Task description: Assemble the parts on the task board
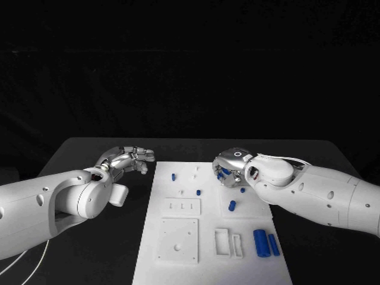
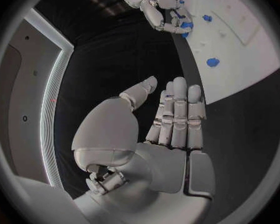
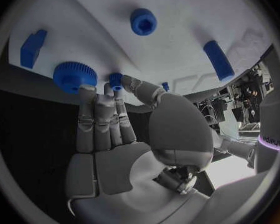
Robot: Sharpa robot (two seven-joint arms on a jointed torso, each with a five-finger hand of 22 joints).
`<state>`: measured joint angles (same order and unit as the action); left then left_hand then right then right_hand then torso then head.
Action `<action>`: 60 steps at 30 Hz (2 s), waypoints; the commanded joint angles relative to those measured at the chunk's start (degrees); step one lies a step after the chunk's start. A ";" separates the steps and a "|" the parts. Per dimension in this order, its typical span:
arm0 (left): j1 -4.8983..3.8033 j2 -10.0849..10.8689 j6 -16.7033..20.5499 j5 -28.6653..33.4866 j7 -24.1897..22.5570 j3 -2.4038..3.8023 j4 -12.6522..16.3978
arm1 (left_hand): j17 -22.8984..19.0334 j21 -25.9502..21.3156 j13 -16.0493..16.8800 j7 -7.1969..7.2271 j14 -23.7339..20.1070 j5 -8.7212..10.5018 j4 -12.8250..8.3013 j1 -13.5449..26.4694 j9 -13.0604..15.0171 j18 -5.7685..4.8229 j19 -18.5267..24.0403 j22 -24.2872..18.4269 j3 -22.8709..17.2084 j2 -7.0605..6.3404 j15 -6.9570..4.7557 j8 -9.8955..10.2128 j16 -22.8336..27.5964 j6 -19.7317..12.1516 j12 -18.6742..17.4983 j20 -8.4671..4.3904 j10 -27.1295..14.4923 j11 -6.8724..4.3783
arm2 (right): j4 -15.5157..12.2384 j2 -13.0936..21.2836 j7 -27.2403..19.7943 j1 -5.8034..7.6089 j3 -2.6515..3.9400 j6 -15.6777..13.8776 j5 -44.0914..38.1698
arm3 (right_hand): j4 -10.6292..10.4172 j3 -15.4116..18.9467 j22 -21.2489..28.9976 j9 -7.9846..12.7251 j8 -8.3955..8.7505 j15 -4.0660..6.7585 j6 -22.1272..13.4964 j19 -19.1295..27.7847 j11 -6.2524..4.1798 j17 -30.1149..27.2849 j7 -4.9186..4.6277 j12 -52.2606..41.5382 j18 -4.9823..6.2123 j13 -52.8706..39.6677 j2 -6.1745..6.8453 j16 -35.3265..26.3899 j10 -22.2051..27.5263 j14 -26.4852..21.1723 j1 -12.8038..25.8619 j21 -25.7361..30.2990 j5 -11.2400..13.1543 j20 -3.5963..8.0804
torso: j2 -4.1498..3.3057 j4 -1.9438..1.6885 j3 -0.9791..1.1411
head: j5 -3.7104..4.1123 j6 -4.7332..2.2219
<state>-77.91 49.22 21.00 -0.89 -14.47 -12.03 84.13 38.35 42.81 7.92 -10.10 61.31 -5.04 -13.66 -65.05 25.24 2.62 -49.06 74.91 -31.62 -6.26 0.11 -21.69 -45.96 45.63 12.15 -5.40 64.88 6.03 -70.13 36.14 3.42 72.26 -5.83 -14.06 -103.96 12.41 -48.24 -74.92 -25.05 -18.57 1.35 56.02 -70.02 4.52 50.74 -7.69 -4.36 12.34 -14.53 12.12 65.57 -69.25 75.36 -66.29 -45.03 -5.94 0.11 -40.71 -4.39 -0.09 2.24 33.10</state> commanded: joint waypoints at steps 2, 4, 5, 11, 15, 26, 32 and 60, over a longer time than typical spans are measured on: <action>-0.11 -0.02 -0.99 -0.07 -0.04 0.06 0.10 | -0.13 -0.38 -0.10 -0.24 -0.42 -0.04 0.37 0.72 -0.09 1.42 0.34 0.30 -0.06 -0.15 0.14 0.30 0.21 -0.16 -0.25 -0.05 -0.07 0.38 | -0.02 0.07 -0.38 -0.07 -0.04 0.75 0.18 | -0.02 -0.44 -1.02 0.35 0.69 0.16 -1.18 0.30 0.43 -0.12 -0.71 0.44 2.66 0.33 -0.07 0.41 -0.42 -0.08 0.22 0.31 -0.15 0.17 | -0.11 0.05 0.02 | 0.00 -0.13; -0.11 0.00 -1.02 -0.07 0.00 0.06 0.12 | -0.17 -0.39 -0.11 -0.26 -0.45 -0.04 0.39 0.75 -0.10 1.42 0.37 0.29 -0.07 -0.18 0.16 0.32 0.23 -0.21 -0.29 -0.04 -0.12 0.40 | -0.01 0.10 -0.24 -0.07 -0.04 0.63 0.18 | 0.05 -0.39 -1.03 0.44 0.82 0.14 -1.41 0.29 0.45 -0.15 -0.82 0.47 2.66 0.44 0.04 0.42 -0.39 -0.09 0.22 0.29 -0.35 0.20 | -0.13 0.06 0.03 | -0.01 -0.14; -0.11 0.00 -1.04 -0.07 0.01 0.06 0.13 | -0.22 -0.41 -0.12 -0.28 -0.49 -0.04 0.42 0.77 -0.11 1.42 0.40 0.27 -0.08 -0.21 0.18 0.34 0.26 -0.26 -0.33 -0.03 -0.17 0.42 | -0.02 0.12 -0.12 -0.07 -0.04 0.61 0.14 | 0.13 -0.36 -1.03 0.50 0.90 0.13 -1.57 0.30 0.47 -0.17 -0.88 0.51 2.66 0.52 0.14 0.43 -0.32 -0.09 0.19 0.29 -0.45 0.22 | -0.14 0.06 0.03 | -0.01 -0.13; -0.11 -0.01 -1.11 -0.07 0.08 0.06 -0.02 | -0.37 -0.49 -0.15 -0.33 -0.63 -0.05 0.47 0.81 -0.13 1.42 0.53 0.22 -0.14 -0.27 0.25 0.40 0.37 -0.38 -0.43 0.04 -0.30 0.48 | -0.04 0.11 0.16 -0.07 -0.04 -0.52 0.05 | 0.64 0.62 -1.02 0.80 1.26 -0.21 -2.43 0.34 0.82 -0.30 -1.28 0.70 2.66 1.30 1.05 0.45 0.73 -0.20 0.44 0.30 -2.13 0.30 | -0.16 0.05 0.05 | 0.06 -0.17; -0.11 0.02 -1.17 -0.07 0.16 0.06 -0.02 | -0.46 -0.54 -0.18 -0.36 -0.69 -0.05 0.49 0.82 -0.15 1.42 0.60 0.19 -0.17 -0.30 0.29 0.43 0.43 -0.46 -0.50 0.08 -0.38 0.51 | -0.11 0.13 0.42 -0.07 -0.04 -1.19 0.00 | 0.81 1.76 -1.00 0.91 1.37 -0.38 -2.83 0.36 1.00 -0.37 -1.44 0.69 2.66 1.79 1.66 0.49 1.28 -0.25 0.89 0.32 -3.30 0.32 | -0.19 0.04 0.06 | 0.10 -0.20; -0.11 0.05 -1.29 -0.07 0.23 0.06 0.01 | -0.60 -0.59 -0.21 -0.41 -0.75 -0.05 0.52 0.82 -0.17 1.43 0.68 0.14 -0.22 -0.35 0.33 0.48 0.49 -0.57 -0.63 0.13 -0.54 0.56 | -0.46 0.35 0.87 -0.07 -0.04 -1.49 -0.70 | 0.73 2.26 -0.97 0.93 1.27 -0.40 -2.81 0.28 1.02 -0.42 -1.43 0.52 2.66 2.07 1.77 0.55 1.31 -0.27 0.91 0.33 -3.35 0.37 | -0.23 0.05 0.04 | 0.19 -0.35; -0.11 0.09 -1.30 -0.07 0.26 0.06 -0.01 | -0.63 -0.60 -0.22 -0.42 -0.75 -0.04 0.55 0.85 -0.17 1.44 0.69 0.13 -0.22 -0.35 0.35 0.48 0.49 -0.59 -0.66 0.14 -0.57 0.58 | -1.00 0.77 1.13 -0.07 -0.03 -1.68 -1.00 | 0.60 2.37 -0.96 0.91 1.13 -0.32 -2.63 0.23 0.94 -0.44 -1.36 0.39 2.66 2.14 1.79 0.59 1.04 -0.26 0.88 0.33 -3.30 0.39 | -0.26 0.03 0.03 | 0.26 -0.37; -0.11 0.23 -1.28 -0.07 0.49 0.06 0.03 | -0.76 -0.60 -0.24 -0.42 -0.72 -0.18 0.52 0.69 -0.17 1.48 0.71 0.10 -0.35 -0.28 0.36 0.47 0.49 -0.61 -0.76 0.16 -0.65 0.59 | -1.57 1.08 1.27 -0.07 -0.02 -0.45 -2.47 | -2.97 -1.78 -1.04 0.70 -0.54 0.86 0.15 -0.09 -0.30 -0.67 -0.10 -0.52 2.66 2.45 -0.34 0.99 -2.83 -0.17 -0.28 0.31 3.11 0.41 | -0.38 0.00 0.08 | 0.49 -0.53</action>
<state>-77.91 49.49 20.48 -0.89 -13.81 -12.03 84.05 37.68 42.58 7.78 -10.50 60.90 -5.04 -13.39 -64.83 25.13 2.63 -48.54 74.93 -31.92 -6.48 0.51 -21.48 -45.73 45.20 11.70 -5.15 64.39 6.32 -71.63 37.19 4.41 72.22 -5.84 -15.37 -105.10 9.37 -49.71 -74.92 -24.29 -18.80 1.88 55.85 -70.02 3.63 50.05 -7.67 -4.60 12.33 -11.97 12.43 66.25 -71.12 75.28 -66.48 -44.80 -3.10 0.31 -41.07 -4.38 -0.02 2.70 32.57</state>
